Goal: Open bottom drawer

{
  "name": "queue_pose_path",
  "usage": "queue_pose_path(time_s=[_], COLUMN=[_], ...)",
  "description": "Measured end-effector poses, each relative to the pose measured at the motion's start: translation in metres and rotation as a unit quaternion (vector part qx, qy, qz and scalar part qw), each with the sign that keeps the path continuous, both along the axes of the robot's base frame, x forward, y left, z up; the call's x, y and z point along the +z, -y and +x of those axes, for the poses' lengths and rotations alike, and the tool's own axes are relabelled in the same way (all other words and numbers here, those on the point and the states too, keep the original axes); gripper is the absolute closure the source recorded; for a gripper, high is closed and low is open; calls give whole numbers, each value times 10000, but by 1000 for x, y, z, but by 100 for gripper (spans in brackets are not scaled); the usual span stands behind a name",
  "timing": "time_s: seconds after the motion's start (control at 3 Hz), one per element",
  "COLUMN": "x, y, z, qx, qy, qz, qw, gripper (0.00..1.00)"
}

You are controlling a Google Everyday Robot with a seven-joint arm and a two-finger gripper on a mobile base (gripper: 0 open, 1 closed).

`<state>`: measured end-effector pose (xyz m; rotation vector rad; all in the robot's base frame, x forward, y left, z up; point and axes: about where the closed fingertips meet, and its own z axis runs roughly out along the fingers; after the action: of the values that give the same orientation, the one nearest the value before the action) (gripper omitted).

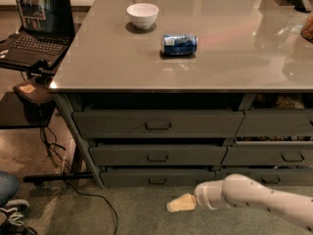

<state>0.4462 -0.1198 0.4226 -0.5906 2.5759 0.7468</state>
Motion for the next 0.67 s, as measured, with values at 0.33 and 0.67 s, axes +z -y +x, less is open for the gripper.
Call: queue_pose_path(time_s=[0.33,0.67], x=[-79,-113], y=[37,28], z=[4,-6], qx=[-368,-466], qy=[164,-62], qz=[-153,25], qw=[9991,9989], gripper=[0,0])
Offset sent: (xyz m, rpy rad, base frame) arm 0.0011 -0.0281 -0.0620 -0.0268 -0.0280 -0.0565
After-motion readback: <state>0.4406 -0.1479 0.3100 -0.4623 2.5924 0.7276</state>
